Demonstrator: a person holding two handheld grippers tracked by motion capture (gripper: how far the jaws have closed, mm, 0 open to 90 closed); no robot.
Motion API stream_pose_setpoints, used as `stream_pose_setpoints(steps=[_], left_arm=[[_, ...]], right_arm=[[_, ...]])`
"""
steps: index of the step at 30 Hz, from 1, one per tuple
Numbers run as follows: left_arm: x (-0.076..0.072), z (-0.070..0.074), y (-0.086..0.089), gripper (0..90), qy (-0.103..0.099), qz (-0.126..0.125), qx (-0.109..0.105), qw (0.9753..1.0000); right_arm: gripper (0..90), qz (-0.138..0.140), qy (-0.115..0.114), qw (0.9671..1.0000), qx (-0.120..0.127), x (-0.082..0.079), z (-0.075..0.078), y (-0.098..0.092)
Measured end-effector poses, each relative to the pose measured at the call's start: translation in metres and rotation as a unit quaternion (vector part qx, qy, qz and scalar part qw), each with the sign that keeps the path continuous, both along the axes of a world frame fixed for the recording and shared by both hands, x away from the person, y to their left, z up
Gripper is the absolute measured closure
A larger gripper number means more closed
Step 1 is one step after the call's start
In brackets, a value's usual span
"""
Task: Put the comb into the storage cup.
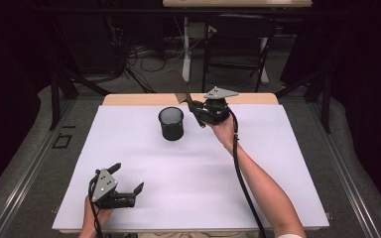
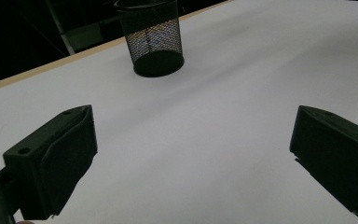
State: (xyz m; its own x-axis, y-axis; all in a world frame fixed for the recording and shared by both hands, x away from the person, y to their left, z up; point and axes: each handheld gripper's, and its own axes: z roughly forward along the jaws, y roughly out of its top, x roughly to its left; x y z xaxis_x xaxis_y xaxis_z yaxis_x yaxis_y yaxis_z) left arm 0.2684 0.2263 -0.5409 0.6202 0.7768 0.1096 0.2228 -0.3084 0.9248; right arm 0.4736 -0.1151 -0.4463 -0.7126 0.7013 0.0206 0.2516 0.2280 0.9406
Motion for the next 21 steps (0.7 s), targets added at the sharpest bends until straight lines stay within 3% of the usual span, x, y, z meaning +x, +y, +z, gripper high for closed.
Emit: stream_pose_setpoints(steps=[21], left_arm=[[-0.0007,0.0004,0.0003,0.7,-0.001,0.001,0.001,1.0]], right_arm=[[72.6,0.006,-0.006,0.9998,0.018,0.0045,0.0013,0.0105]])
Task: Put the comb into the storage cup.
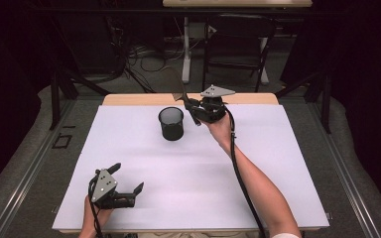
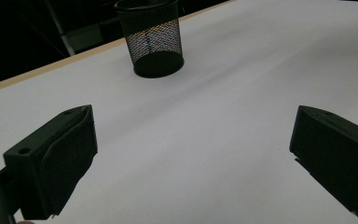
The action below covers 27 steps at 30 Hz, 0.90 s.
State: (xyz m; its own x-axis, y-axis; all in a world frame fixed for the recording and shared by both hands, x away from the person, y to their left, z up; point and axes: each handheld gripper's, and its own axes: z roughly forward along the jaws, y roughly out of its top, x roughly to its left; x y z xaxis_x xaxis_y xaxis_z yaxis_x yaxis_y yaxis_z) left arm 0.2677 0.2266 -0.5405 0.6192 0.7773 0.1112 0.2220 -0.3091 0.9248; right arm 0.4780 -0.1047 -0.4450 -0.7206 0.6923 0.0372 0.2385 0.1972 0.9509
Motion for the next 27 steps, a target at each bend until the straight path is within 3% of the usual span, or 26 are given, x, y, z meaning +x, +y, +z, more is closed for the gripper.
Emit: stream_pose_setpoints(steps=[27], left_arm=[[0.0,0.0,0.0,0.8,0.0,0.001,0.0,1.0]], right_arm=[[72.6,0.004,-0.021,0.9996,0.02,0.007,0.005,0.011]])
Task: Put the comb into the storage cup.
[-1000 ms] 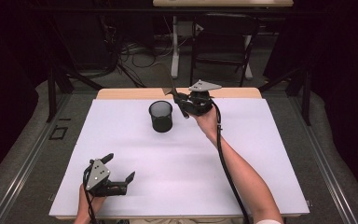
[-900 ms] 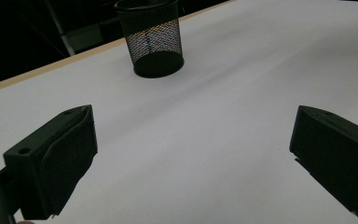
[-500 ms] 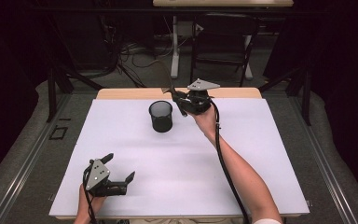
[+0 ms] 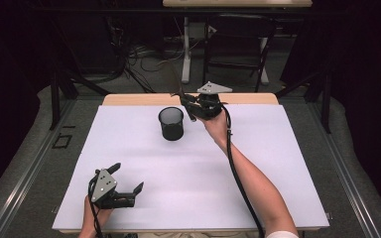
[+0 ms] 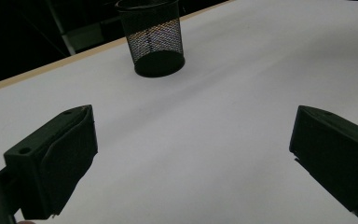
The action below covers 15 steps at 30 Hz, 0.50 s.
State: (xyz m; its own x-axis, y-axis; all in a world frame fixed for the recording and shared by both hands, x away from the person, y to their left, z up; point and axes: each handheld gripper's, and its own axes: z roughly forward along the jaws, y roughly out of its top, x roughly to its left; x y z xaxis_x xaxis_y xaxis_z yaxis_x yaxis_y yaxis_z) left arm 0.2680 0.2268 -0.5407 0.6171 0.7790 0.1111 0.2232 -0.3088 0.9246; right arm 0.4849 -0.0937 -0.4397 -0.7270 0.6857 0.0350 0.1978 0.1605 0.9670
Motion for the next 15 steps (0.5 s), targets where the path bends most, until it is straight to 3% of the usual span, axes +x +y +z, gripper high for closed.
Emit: stream_pose_setpoints(steps=[15], left_arm=[[0.0,0.0,0.0003,0.8,-0.001,-0.002,-0.003,1.0]], right_arm=[[72.6,-0.002,-0.012,0.9999,0.008,0.0025,0.002,0.004]])
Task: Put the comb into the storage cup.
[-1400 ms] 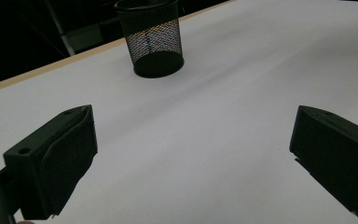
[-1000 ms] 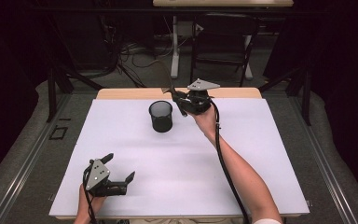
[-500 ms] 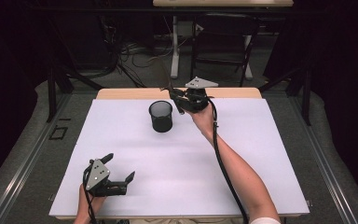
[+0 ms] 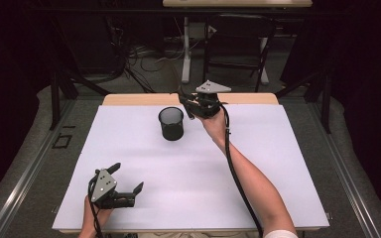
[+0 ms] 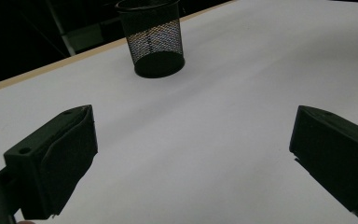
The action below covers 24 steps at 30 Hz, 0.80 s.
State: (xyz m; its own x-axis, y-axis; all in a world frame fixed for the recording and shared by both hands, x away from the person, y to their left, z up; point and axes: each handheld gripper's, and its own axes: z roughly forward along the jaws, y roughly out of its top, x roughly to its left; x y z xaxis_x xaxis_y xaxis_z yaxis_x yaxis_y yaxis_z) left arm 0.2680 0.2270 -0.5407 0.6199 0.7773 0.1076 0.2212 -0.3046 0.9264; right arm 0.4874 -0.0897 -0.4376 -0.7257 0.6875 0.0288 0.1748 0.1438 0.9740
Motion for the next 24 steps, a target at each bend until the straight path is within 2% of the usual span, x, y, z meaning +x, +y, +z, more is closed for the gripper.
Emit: stream_pose_setpoints(steps=[24], left_arm=[[0.0001,0.0001,-0.0004,0.8,0.0,0.003,0.001,1.0]], right_arm=[[72.6,0.002,-0.01,0.9999,0.013,0.0025,0.0036,0.0073]])
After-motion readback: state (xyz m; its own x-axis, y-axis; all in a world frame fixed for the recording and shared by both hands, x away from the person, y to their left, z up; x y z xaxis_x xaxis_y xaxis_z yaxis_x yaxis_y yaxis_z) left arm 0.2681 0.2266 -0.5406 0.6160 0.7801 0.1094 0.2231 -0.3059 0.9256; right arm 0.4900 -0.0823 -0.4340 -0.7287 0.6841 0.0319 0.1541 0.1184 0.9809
